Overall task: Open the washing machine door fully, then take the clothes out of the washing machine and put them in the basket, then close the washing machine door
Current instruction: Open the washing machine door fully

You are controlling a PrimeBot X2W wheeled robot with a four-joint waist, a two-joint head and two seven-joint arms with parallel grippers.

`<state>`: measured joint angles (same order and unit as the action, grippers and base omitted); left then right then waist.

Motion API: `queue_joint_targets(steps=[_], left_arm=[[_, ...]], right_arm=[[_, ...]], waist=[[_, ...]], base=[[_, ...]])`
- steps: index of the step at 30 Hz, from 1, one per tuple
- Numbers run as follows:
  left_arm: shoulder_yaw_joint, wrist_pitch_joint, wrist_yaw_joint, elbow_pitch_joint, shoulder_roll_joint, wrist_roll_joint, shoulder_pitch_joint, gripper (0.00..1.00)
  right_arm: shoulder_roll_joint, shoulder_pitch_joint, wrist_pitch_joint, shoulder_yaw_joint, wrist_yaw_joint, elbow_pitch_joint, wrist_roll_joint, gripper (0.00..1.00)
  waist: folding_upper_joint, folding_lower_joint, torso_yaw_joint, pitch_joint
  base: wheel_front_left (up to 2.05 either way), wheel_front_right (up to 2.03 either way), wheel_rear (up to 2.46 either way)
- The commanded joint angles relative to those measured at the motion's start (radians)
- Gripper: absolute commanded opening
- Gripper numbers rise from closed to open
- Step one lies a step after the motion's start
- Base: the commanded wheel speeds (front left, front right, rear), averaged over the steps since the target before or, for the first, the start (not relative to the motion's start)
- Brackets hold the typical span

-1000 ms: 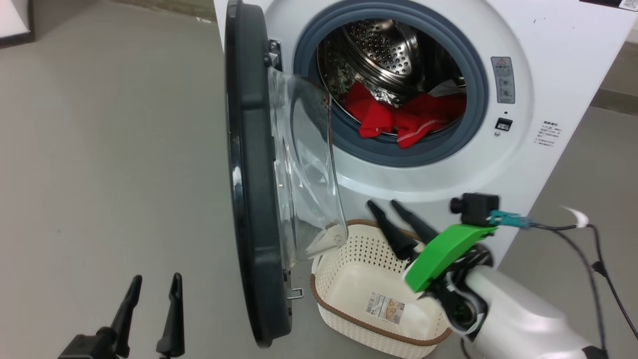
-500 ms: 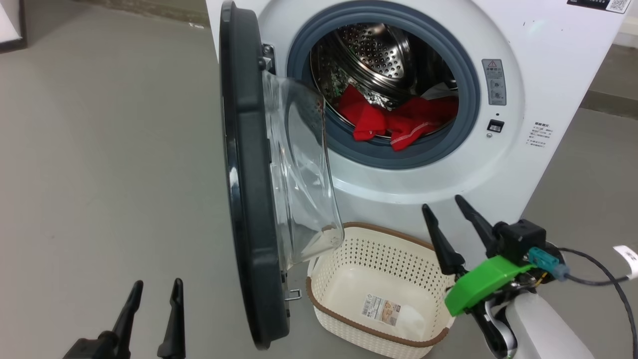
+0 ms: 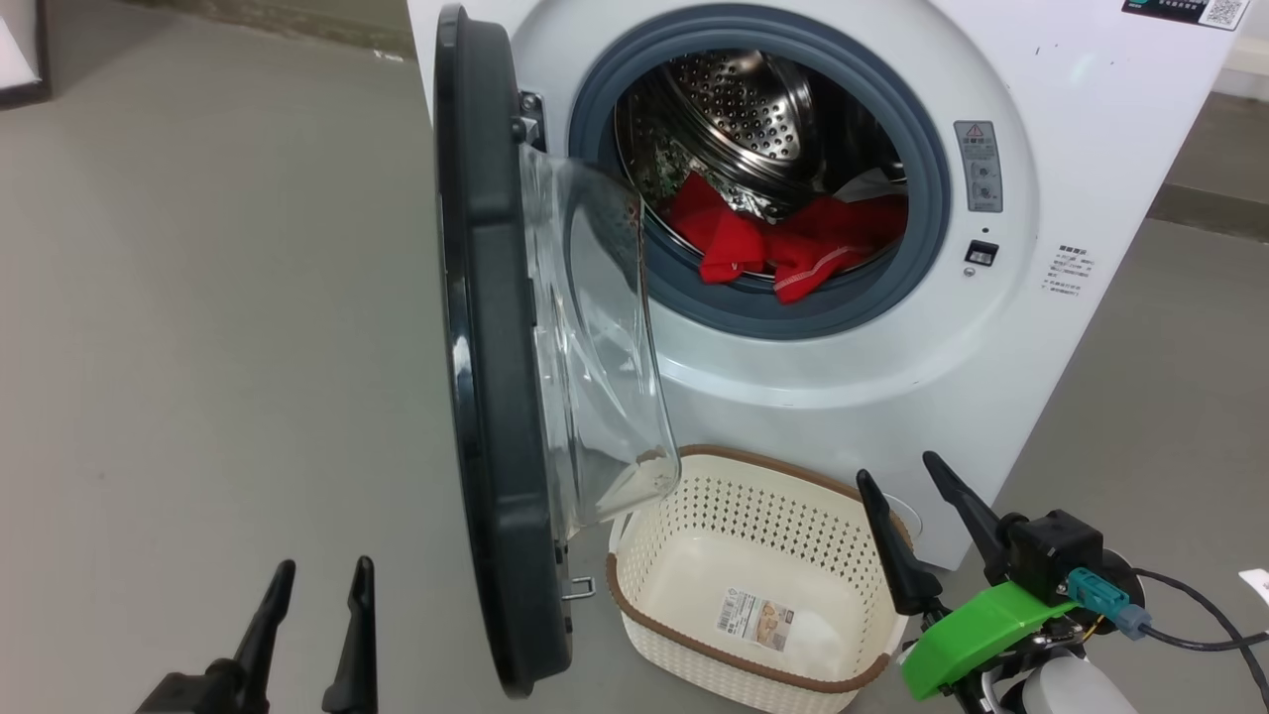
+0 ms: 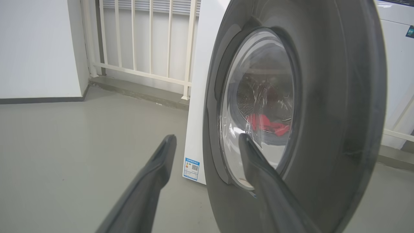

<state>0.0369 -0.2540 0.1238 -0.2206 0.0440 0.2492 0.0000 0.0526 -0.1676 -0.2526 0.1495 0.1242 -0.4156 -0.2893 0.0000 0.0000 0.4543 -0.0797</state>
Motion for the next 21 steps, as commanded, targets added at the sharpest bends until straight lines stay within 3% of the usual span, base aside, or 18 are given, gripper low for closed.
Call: queue_joint_targets(steps=[1,17,18,19,21], left_arm=[[0.028,-0.008,-0.003,0.022,0.006,0.006,-0.028,1.0],[0.019,-0.008,-0.002,0.052,0.006,-0.006,-0.018,1.0],[0.018,-0.008,-0.002,0.053,0.006,-0.006,-0.016,0.95],[0.017,-0.008,-0.001,0.053,0.006,-0.005,-0.014,0.48],[0.014,-0.008,0.0,0.056,0.006,-0.003,-0.014,0.0]], right_arm=[[-0.002,-0.009,-0.009,0.016,0.007,0.03,-0.004,1.0],[-0.002,-0.006,-0.009,0.019,0.007,0.009,0.0,1.0],[-0.002,-0.006,-0.009,0.02,0.007,0.009,-0.001,1.0],[-0.002,-0.006,-0.009,0.02,0.007,0.008,-0.001,1.0],[-0.002,-0.006,-0.009,0.021,0.007,0.006,-0.002,1.0]], waist=[[0.0,0.0,-0.002,-0.002],[0.0,0.0,-0.005,-0.006],[0.0,0.0,-0.005,-0.006],[0.0,0.0,-0.005,-0.006],[0.0,0.0,-0.006,-0.006]], base=[[0.0,0.0,0.0],[0.0,0.0,0.0],[0.0,0.0,0.0],[0.0,0.0,0.0],[0.0,0.0,0.0]])
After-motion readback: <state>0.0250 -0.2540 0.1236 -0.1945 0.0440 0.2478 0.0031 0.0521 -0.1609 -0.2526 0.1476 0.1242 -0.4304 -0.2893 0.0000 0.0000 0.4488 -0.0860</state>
